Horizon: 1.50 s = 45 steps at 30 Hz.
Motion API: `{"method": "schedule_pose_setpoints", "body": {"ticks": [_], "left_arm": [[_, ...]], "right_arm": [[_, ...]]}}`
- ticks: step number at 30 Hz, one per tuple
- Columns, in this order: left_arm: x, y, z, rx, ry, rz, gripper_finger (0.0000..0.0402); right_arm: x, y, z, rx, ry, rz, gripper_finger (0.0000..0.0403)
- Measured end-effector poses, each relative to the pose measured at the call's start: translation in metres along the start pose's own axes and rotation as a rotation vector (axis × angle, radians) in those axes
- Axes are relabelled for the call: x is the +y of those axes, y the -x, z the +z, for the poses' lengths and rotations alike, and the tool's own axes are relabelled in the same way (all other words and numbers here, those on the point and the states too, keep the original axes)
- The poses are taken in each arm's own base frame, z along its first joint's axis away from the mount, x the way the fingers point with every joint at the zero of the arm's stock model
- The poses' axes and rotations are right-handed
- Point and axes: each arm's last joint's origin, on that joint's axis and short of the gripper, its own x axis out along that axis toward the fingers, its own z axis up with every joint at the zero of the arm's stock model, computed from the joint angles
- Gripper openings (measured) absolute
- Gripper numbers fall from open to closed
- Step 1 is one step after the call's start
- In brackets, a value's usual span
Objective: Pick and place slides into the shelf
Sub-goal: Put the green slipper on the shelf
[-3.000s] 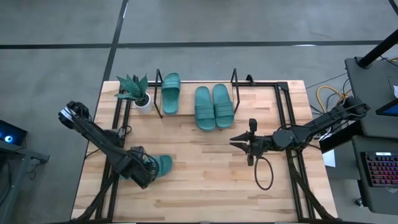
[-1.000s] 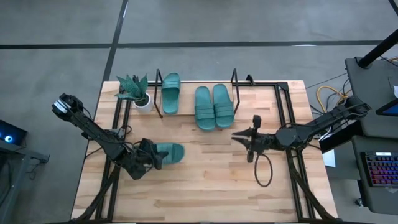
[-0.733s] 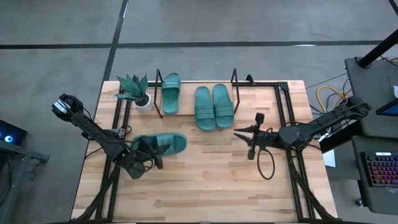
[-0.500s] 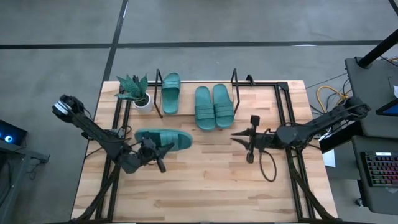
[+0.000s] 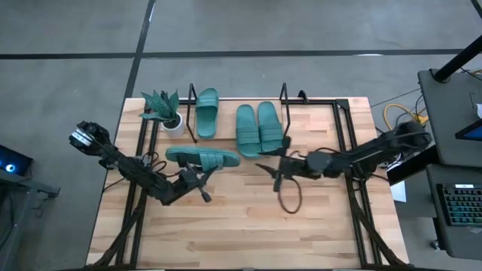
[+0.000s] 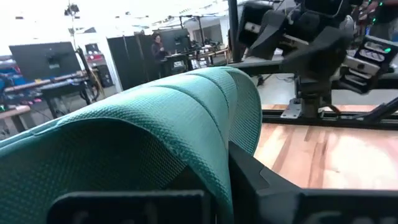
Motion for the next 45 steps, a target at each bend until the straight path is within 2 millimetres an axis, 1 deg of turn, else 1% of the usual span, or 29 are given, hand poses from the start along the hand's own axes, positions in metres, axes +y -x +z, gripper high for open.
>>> {"method": "schedule_pose_setpoints", "body": {"ticks": [2, 5, 7, 10, 12, 14, 17, 24, 28, 31, 34, 37, 42, 45], "left_arm": [[-0.002, -0.003, 0.001, -0.008, -0.024, -0.017, 0.0000], [-0.002, -0.005, 0.004, -0.012, -0.040, -0.010, 0.0000], [-0.002, -0.005, 0.006, -0.015, -0.091, -0.007, 0.0000], [0.000, -0.005, 0.008, -0.020, -0.094, -0.006, 0.0000], [0.000, -0.005, 0.009, -0.022, -0.114, -0.007, 0.0000], [0.000, -0.005, 0.007, -0.023, -0.173, -0.022, 0.0000], [-0.002, -0.009, 0.008, -0.033, -0.183, -0.029, 0.0000], [-0.003, -0.015, 0.011, -0.059, -0.197, -0.074, 0.0000], [-0.003, -0.016, 0.014, -0.096, -0.195, -0.118, 0.0000], [-0.003, -0.016, 0.016, -0.106, -0.195, -0.119, 0.0000], [-0.003, -0.016, 0.016, -0.118, -0.216, -0.143, 0.0000], [-0.004, -0.016, 0.016, -0.123, -0.219, -0.154, 0.0000], [-0.004, -0.016, 0.016, -0.124, -0.221, -0.156, 0.0000], [-0.004, -0.016, 0.015, -0.122, -0.221, -0.161, 0.0001]], "right_arm": [[0.000, -0.015, -0.001, 0.007, -0.018, 0.008, 0.0188], [-0.001, -0.031, -0.001, 0.025, -0.071, -0.007, 0.0218], [-0.002, -0.036, 0.000, 0.037, -0.086, -0.010, 0.0232], [-0.003, -0.040, 0.003, 0.028, -0.107, -0.013, 0.0246], [-0.003, -0.041, 0.006, 0.010, -0.124, 0.016, 0.0251], [-0.002, -0.041, 0.008, -0.014, -0.135, 0.066, 0.0253], [-0.001, -0.042, 0.011, -0.042, -0.139, 0.120, 0.0253], [-0.005, -0.044, 0.009, -0.024, -0.140, 0.106, 0.0253], [-0.005, -0.044, 0.008, -0.017, -0.139, 0.105, 0.0246], [-0.006, -0.044, 0.007, -0.011, -0.137, 0.105, 0.0231], [-0.005, -0.044, 0.005, 0.002, -0.132, 0.111, 0.0203], [-0.004, -0.044, 0.005, 0.007, -0.115, 0.119, 0.0156], [-0.004, -0.044, 0.003, 0.018, 0.013, 0.115, 0.0038], [-0.004, -0.044, 0.002, 0.030, 0.047, 0.122, 0.0033]]}}
